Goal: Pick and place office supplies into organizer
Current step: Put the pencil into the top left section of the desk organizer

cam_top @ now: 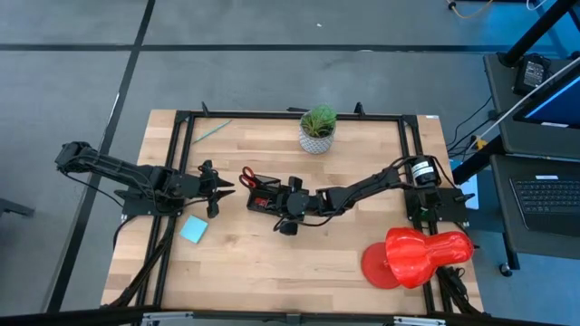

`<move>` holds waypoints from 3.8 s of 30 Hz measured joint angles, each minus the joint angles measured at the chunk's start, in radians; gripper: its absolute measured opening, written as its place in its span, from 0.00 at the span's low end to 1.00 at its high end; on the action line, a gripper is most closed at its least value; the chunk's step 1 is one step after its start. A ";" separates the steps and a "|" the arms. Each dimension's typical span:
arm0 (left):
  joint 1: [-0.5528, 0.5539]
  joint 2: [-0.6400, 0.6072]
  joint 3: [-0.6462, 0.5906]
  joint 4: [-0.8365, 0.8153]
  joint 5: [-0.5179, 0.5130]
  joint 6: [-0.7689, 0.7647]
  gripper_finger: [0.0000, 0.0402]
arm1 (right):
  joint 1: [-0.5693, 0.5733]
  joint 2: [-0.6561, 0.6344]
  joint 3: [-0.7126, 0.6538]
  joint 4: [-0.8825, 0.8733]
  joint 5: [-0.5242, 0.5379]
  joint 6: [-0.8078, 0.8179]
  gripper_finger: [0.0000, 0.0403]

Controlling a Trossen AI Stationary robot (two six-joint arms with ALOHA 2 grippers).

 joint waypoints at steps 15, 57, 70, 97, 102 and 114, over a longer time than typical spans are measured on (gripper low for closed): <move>0.000 0.000 0.001 0.002 -0.004 -0.051 0.23 | 0.072 -0.282 -0.074 -0.452 -0.114 0.067 0.34; 0.944 0.735 0.698 -0.754 0.135 -0.054 0.40 | -0.171 -0.833 -0.640 -0.094 -0.295 -0.093 0.34; 1.161 1.136 0.897 -0.745 0.138 0.078 0.40 | -0.215 -0.833 -0.640 -0.079 -0.295 -0.123 0.34; 1.308 1.384 1.016 -0.742 0.262 0.210 0.35 | -0.234 -0.833 -0.640 -0.081 -0.294 -0.124 0.34; 1.330 1.390 1.027 -0.741 0.309 0.210 0.32 | -0.234 -0.833 -0.640 -0.081 -0.294 -0.133 0.34; 1.370 1.414 1.033 -0.746 0.273 0.238 0.28 | -0.234 -0.833 -0.640 -0.081 -0.294 -0.146 0.34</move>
